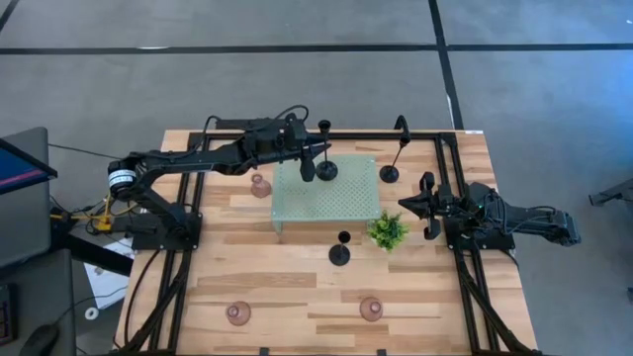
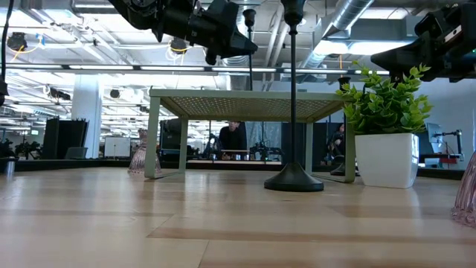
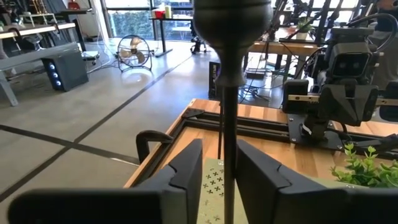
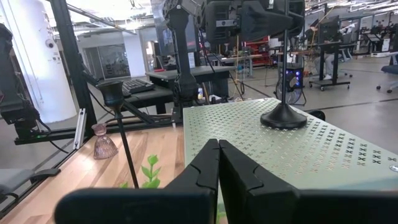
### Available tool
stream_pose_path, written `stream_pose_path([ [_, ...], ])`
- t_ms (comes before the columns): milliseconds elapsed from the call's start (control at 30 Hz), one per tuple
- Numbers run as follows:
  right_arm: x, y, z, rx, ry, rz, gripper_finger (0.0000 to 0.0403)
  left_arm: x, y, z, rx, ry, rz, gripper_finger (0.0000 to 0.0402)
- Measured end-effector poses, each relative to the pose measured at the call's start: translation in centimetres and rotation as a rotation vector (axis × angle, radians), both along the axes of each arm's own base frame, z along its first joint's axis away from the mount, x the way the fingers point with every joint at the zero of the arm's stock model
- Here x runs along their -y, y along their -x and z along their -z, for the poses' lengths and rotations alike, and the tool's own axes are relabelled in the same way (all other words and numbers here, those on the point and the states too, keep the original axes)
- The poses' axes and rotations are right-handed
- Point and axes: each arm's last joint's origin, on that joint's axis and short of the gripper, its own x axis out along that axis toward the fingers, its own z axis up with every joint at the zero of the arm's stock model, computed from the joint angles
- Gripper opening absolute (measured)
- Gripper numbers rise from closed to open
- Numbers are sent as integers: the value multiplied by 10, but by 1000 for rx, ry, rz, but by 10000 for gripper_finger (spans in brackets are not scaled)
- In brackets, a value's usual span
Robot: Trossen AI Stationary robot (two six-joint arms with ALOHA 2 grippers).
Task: Pick & Place candle stick holders
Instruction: Put the top left black candle holder on the shelf, then put the top pink candle holder on the shelf
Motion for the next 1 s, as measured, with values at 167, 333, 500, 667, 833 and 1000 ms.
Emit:
stream_pose_path([
  [167,0,0,0,0,0,0,0,0,1,0,-9,3,1,112],
  [333,0,0,0,0,0,-1,0,3,10,-6,-38,-39,-33,124],
  [500,0,0,0,1,0,0,0,7,22,-14,-38,-41,-43,134],
  [667,0,0,0,0,0,-1,0,10,32,-21,-39,-66,-44,142],
  [833,0,0,0,0,0,-1,0,13,39,-26,-43,-67,-43,148],
  [1000,0,0,0,0,0,-1,0,17,51,-24,-127,-40,-38,147],
])
